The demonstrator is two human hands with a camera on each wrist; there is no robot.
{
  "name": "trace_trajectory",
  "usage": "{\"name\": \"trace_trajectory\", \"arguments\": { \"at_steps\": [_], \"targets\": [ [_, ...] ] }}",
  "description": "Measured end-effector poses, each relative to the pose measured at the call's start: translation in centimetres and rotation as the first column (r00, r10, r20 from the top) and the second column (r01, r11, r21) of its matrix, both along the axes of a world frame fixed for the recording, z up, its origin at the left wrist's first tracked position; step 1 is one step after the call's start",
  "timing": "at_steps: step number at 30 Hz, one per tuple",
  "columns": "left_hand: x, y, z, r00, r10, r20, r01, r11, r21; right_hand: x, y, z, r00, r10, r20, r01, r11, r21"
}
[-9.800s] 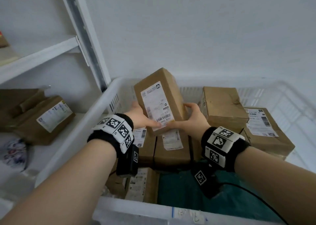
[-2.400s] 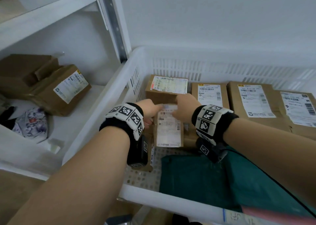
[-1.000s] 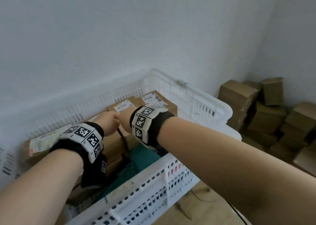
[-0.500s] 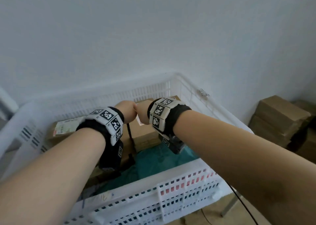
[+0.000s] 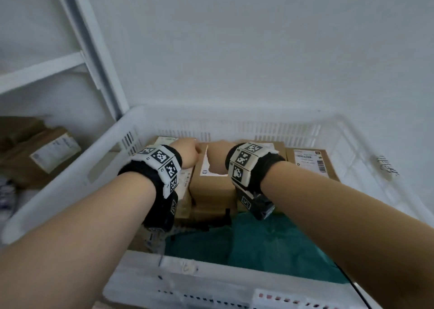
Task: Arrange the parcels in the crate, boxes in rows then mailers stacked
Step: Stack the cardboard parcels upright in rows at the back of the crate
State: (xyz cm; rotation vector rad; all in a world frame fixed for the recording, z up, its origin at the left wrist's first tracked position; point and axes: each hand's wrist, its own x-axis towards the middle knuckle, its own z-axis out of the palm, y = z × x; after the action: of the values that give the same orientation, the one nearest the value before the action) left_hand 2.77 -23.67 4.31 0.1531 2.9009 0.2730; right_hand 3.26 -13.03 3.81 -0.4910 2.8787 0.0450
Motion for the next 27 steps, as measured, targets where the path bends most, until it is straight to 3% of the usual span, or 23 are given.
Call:
{"name": "trace_trajectory", "arguments": {
  "at_steps": [7, 11, 20, 23, 25, 27],
  "targets": [
    [-2.1, -8.7, -1.0, 0.985, 0.098, 0.142, -0.087, 0.993, -0.086, -2.5, -7.2, -2.7, 0.984, 0.111, 0.143, -0.107, 0.994, -0.032],
    [-3.5, -11.5, -1.9, 0.978, 0.061, 0.202, -0.041, 0.994, -0.104, -3.3, -10.4, -6.3, 0.982, 0.136, 0.133, -0.149, 0.984, 0.095],
    [-5.5, -14.3, -5.6, 0.952, -0.020, 0.307, 0.048, 0.995, -0.085, -4.2, -13.0, -8.9, 0.990, -0.001, 0.141, -0.012, 0.996, 0.090],
    [-5.7, -14.1, -6.0, 0.952, -0.061, 0.300, 0.097, 0.989, -0.108, -3.4, -13.9, -8.7, 0.998, -0.002, 0.055, 0.000, 0.999, 0.049],
    [-6.3, -14.2, -5.8, 0.970, -0.053, 0.238, 0.072, 0.995, -0.074, -2.5, -14.9, -8.6, 0.993, 0.101, -0.062, -0.099, 0.994, 0.041],
    [-6.7, -14.2, -5.2, 0.977, -0.032, 0.211, 0.049, 0.996, -0.073, -1.4, -15.7, -8.7, 0.973, 0.217, -0.084, -0.216, 0.976, 0.019]
  ]
}}
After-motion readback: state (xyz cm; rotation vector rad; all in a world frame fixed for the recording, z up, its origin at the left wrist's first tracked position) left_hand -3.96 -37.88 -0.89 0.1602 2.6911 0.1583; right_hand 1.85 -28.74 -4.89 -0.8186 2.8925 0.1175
